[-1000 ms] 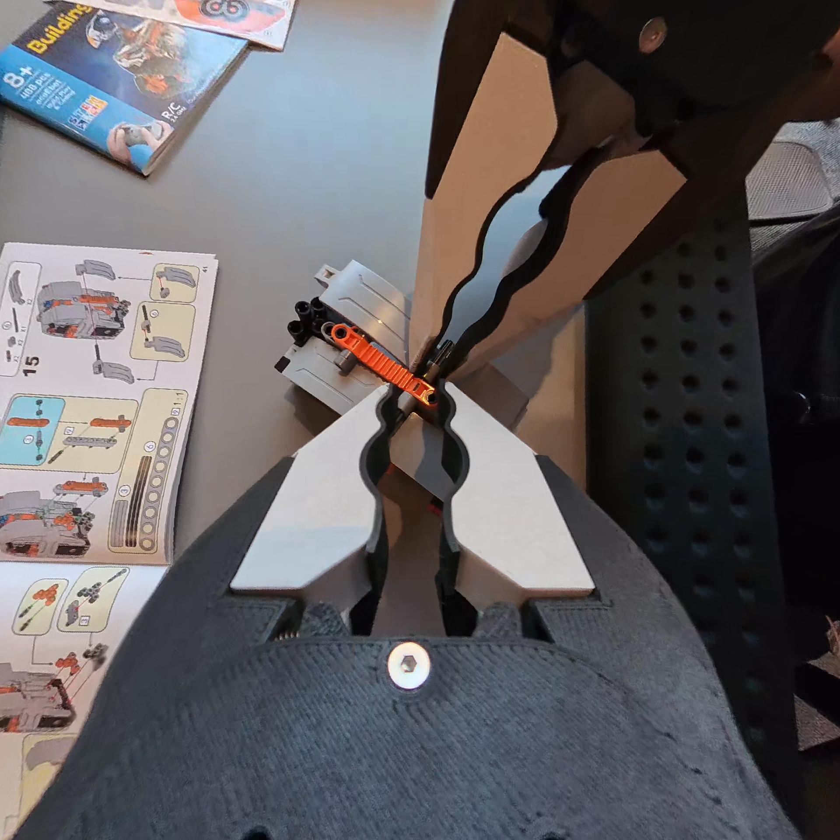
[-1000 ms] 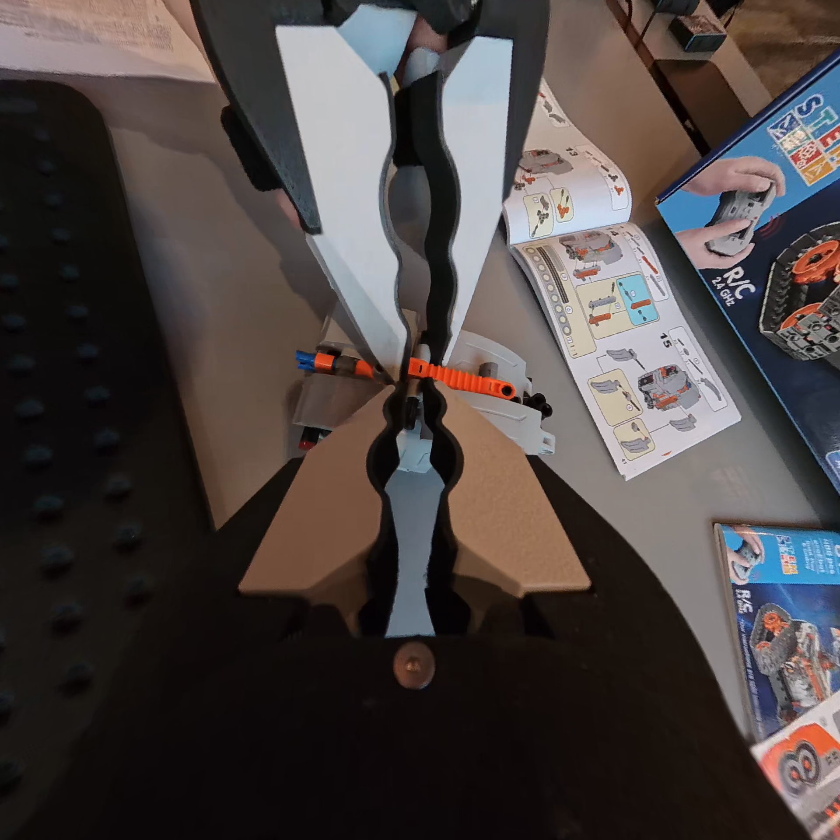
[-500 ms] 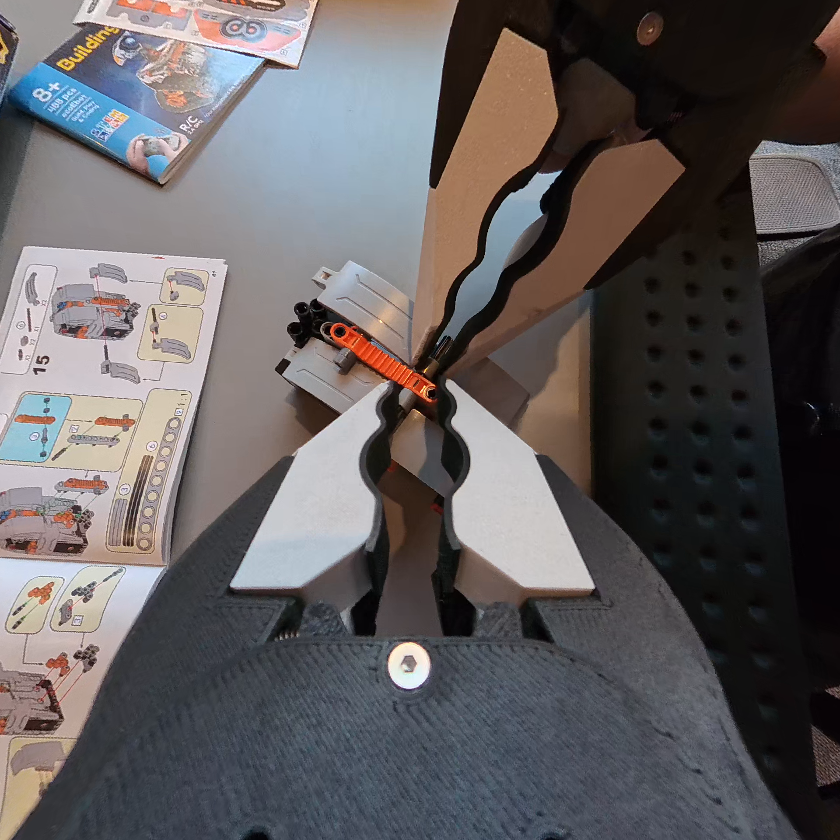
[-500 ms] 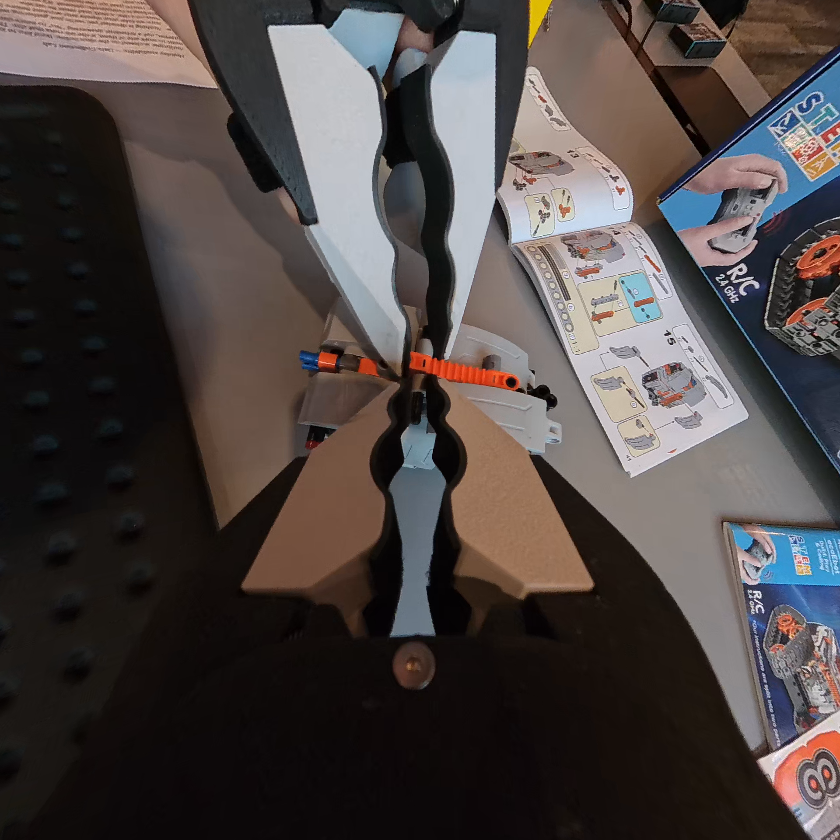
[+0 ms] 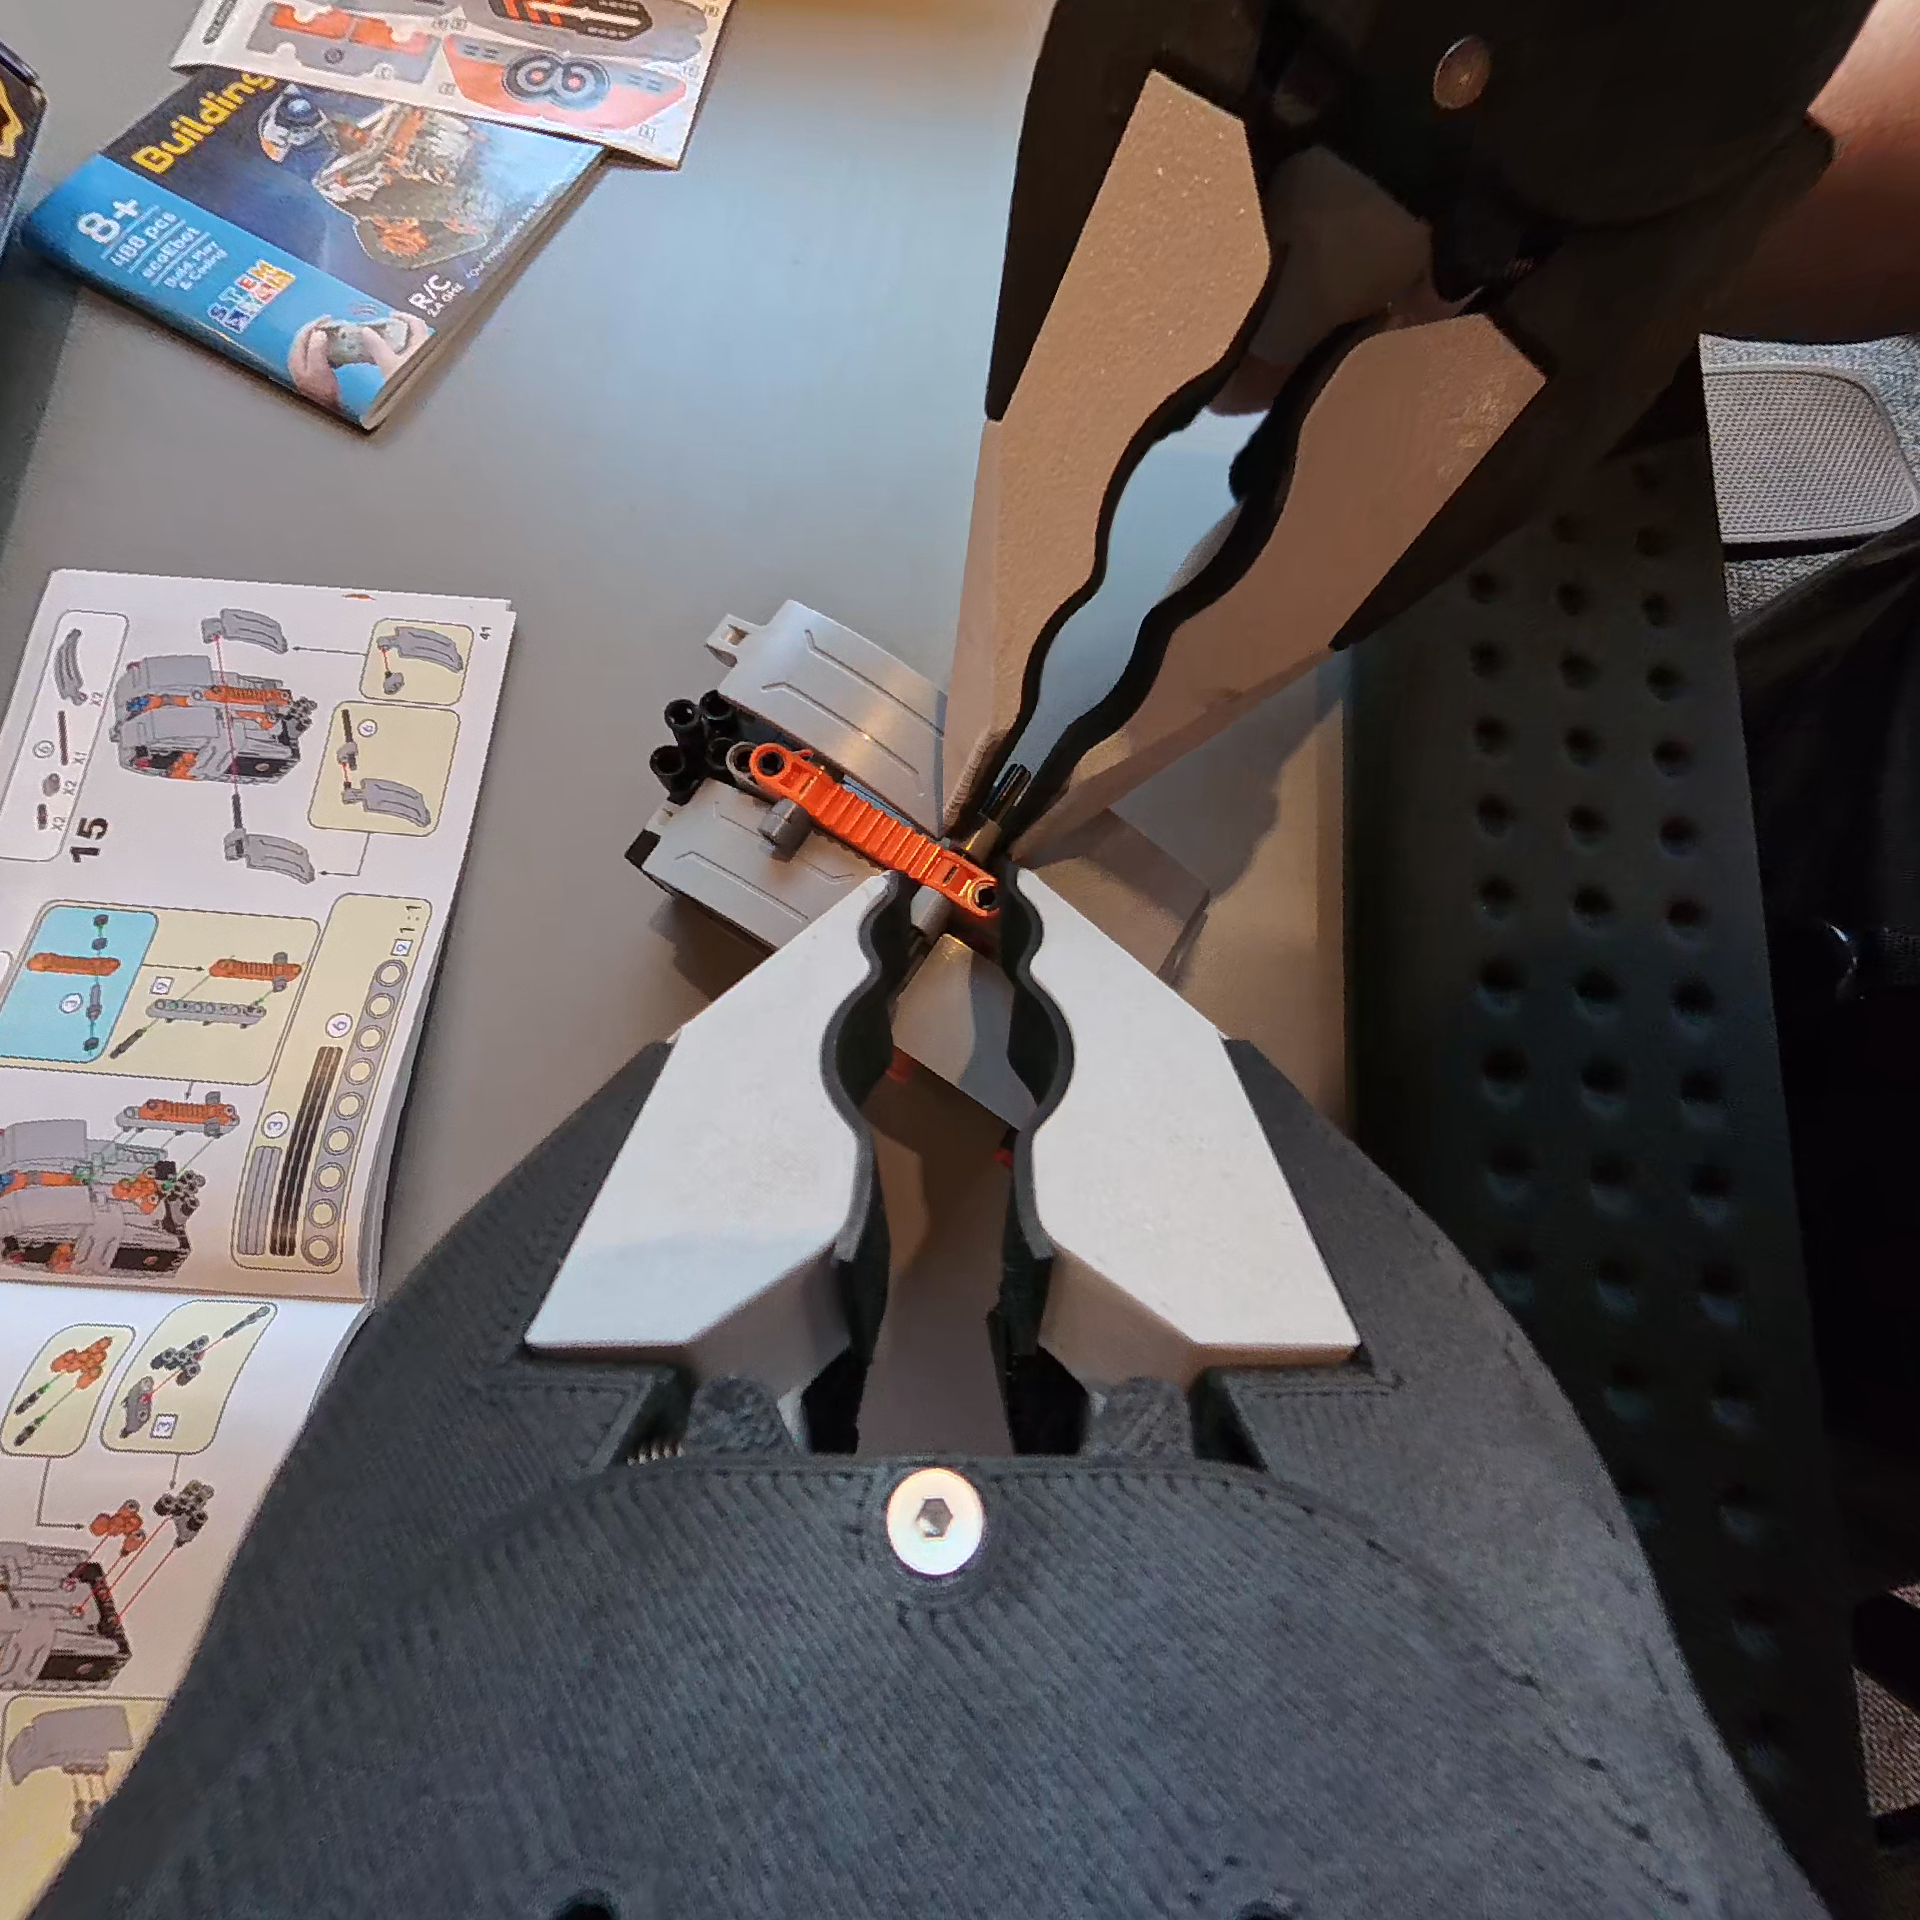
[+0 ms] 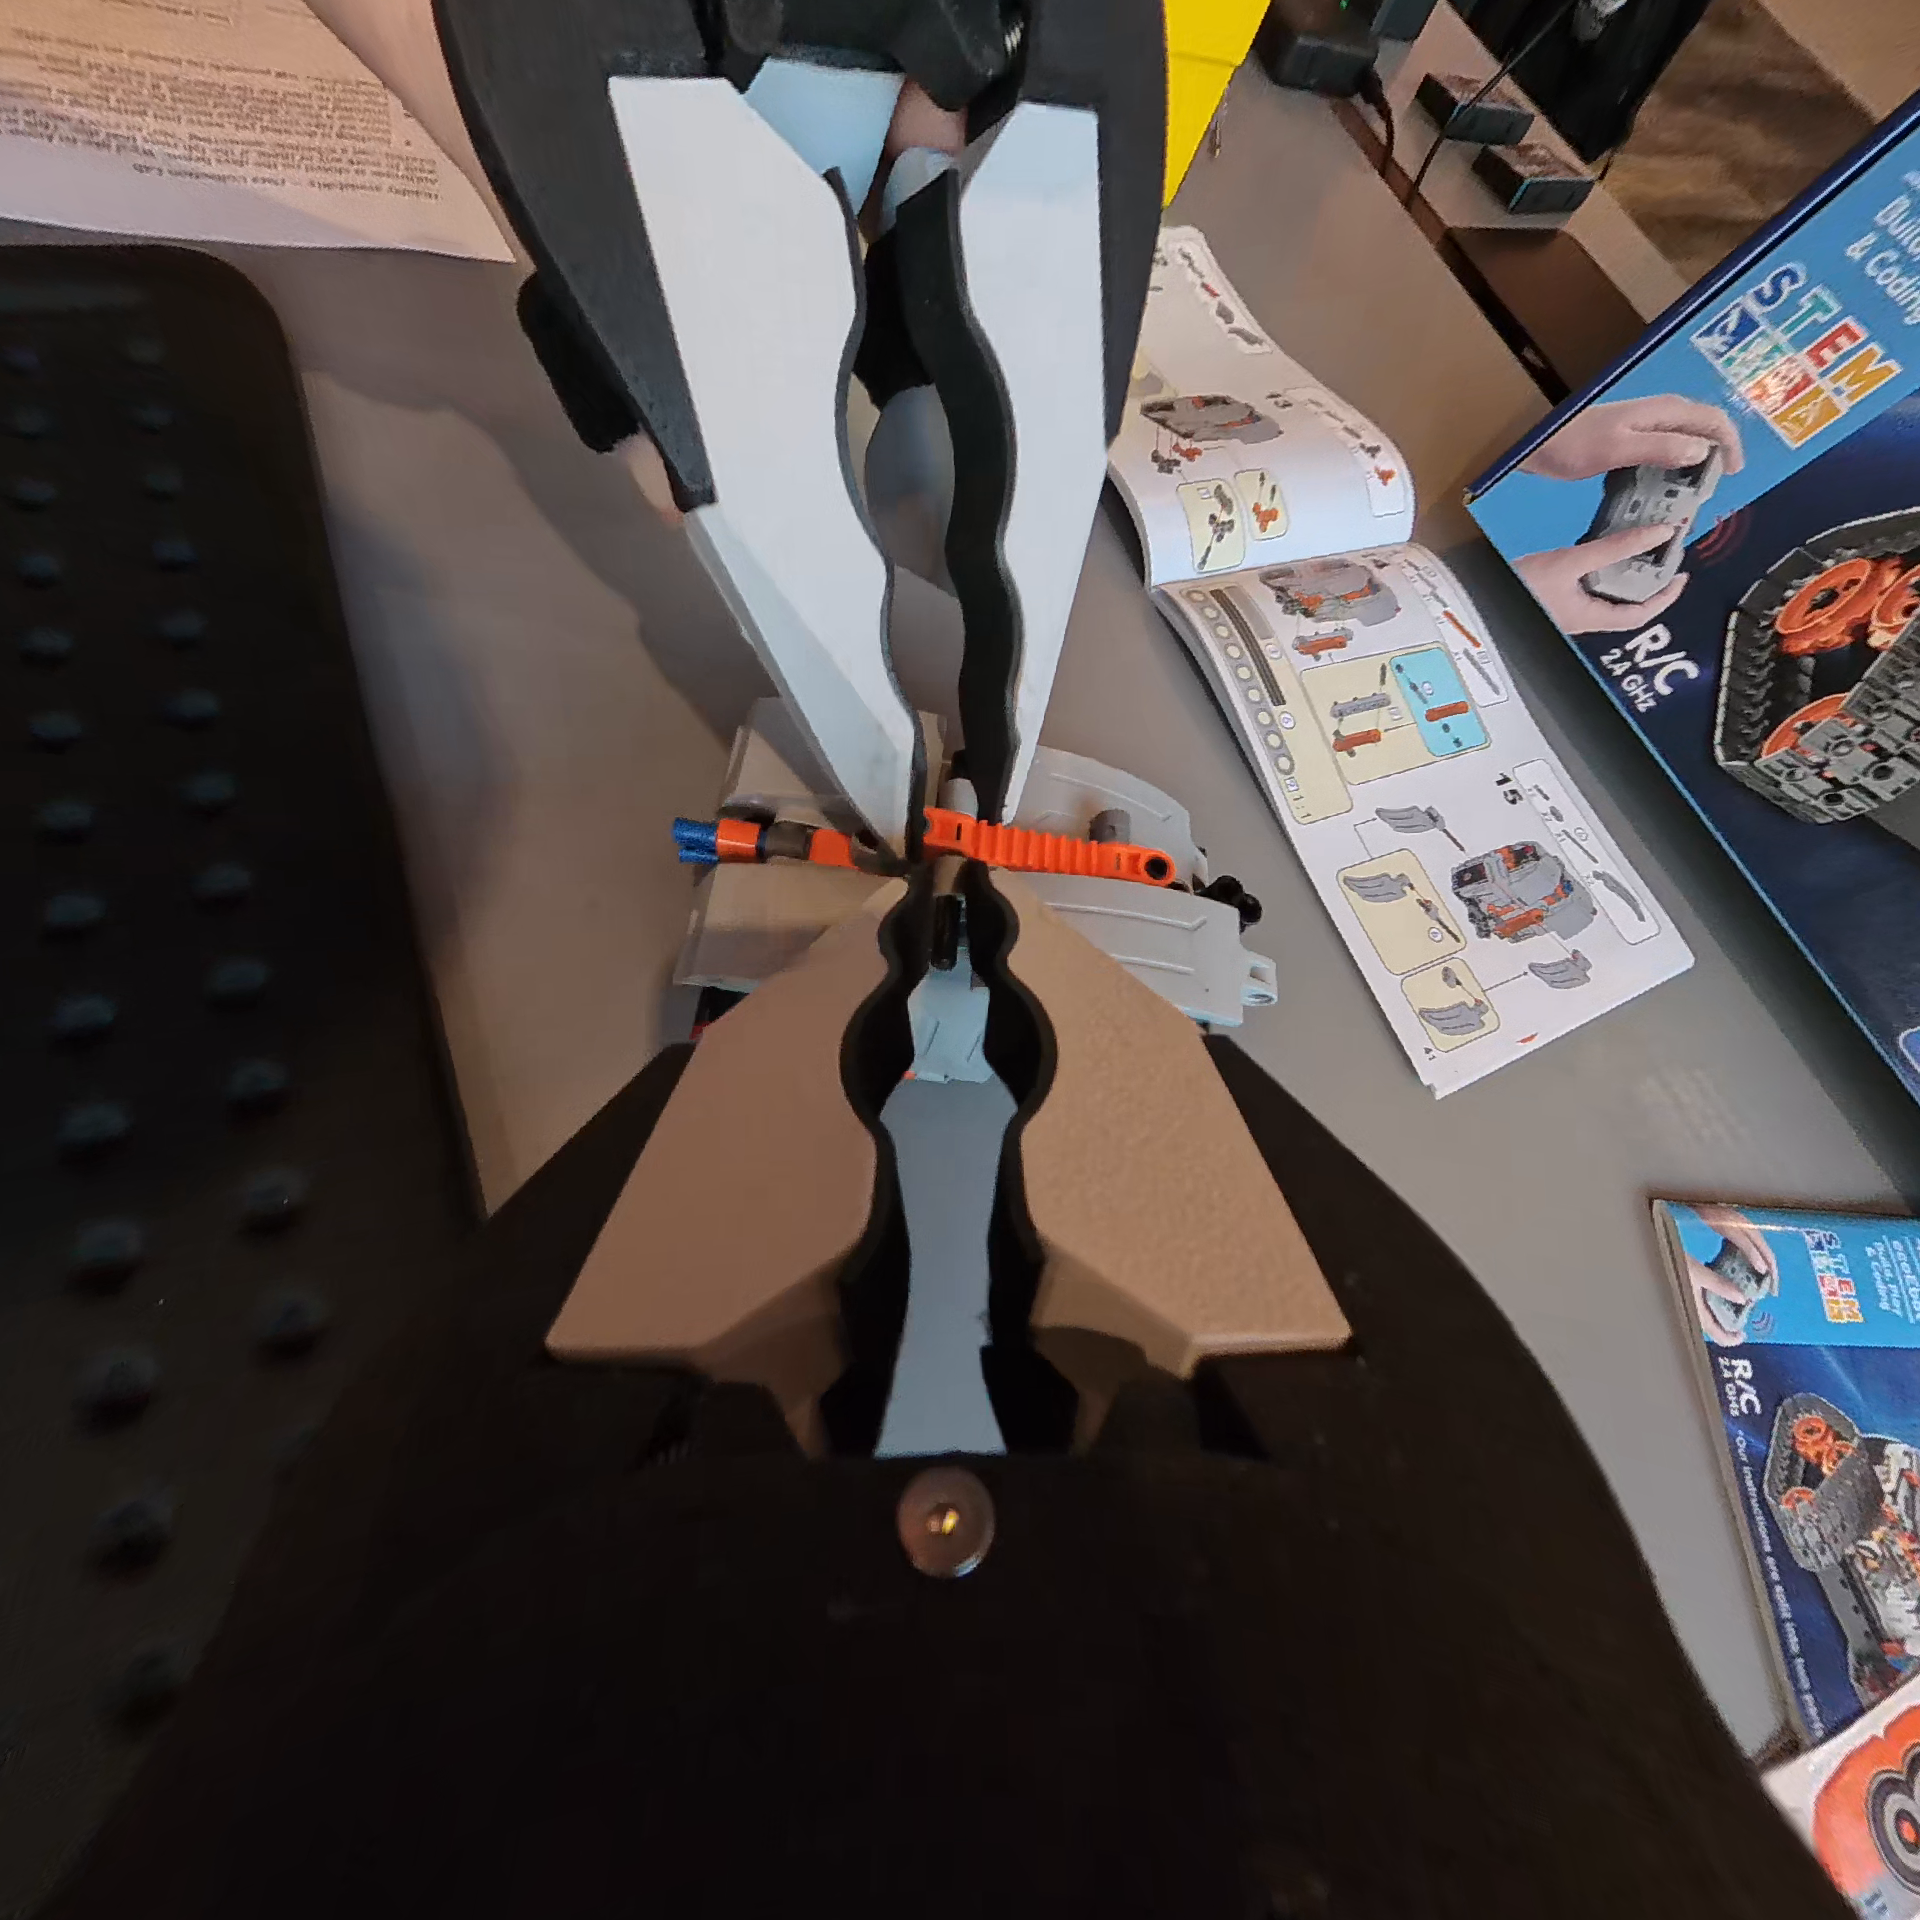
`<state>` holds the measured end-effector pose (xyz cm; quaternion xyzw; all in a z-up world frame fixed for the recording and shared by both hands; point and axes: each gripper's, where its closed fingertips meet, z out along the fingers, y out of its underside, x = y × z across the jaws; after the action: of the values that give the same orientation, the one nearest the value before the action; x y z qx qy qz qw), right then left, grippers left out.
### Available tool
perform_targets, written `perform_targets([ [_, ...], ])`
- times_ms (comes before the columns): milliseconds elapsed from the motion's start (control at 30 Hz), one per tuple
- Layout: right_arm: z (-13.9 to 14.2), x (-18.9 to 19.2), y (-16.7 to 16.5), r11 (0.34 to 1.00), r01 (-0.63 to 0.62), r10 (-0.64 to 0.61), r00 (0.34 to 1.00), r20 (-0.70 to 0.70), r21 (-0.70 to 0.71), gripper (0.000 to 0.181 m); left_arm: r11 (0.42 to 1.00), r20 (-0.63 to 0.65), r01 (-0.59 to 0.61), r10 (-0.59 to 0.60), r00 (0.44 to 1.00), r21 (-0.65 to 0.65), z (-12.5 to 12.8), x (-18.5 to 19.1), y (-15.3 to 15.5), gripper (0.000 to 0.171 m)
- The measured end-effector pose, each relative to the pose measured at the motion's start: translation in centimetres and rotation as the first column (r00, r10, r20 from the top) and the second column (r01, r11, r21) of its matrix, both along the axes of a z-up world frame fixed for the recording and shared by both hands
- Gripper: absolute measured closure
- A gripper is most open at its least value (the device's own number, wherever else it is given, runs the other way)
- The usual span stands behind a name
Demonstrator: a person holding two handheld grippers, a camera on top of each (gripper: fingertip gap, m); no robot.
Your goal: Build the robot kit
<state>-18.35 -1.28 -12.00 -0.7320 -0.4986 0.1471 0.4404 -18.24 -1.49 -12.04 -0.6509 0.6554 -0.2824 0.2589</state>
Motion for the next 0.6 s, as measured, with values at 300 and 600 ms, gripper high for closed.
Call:
perform_targets([
  [300,-0.11,-0.1,0.11,0.999,-0.011,0.013,0.999,0.05,-0.041,0.174,0.998,0.016,-0.046,0.046,0.999,-0.033,0.03,0.13,0.06,0.156],
  [600,-0.18,0.01,-0.13,0.999,-0.024,0.025,0.999,0.043,-0.024,0.174,0.998,0.03,-0.054,0.054,0.998,-0.023,0.0,0.03,0.05,0.156],
])
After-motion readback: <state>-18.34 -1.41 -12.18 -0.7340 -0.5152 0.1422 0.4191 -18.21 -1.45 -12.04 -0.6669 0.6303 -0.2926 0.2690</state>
